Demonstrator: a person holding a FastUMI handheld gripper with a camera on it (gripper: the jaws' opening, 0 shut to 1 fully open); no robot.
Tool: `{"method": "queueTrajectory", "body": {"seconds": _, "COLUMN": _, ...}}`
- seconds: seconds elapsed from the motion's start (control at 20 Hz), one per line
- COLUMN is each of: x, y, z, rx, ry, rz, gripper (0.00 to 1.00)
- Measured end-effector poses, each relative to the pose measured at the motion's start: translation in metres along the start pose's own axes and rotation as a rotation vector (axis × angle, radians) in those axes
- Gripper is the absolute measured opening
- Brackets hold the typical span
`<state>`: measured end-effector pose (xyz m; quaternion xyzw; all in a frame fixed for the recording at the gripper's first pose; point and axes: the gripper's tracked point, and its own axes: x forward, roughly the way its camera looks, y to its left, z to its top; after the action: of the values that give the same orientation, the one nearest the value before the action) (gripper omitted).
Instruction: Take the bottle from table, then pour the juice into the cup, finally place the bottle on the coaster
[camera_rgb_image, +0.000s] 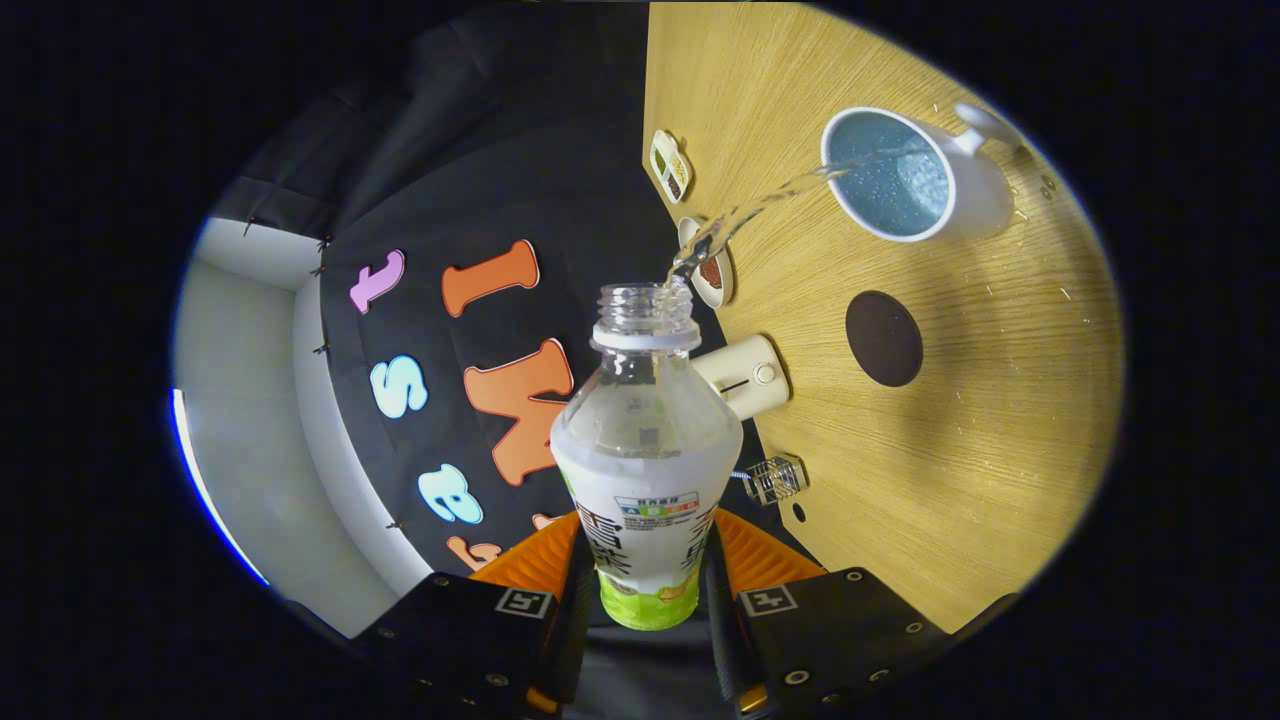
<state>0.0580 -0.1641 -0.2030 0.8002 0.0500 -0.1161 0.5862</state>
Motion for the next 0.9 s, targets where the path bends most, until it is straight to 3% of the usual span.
{"method": "queueTrajectory", "body": {"seconds": 0.9, "x": -0.007, "y": 0.019, "z": 0.006, "rx": 0.077, "ry": -0.010, "rz": 0.012, "gripper": 0.53}}
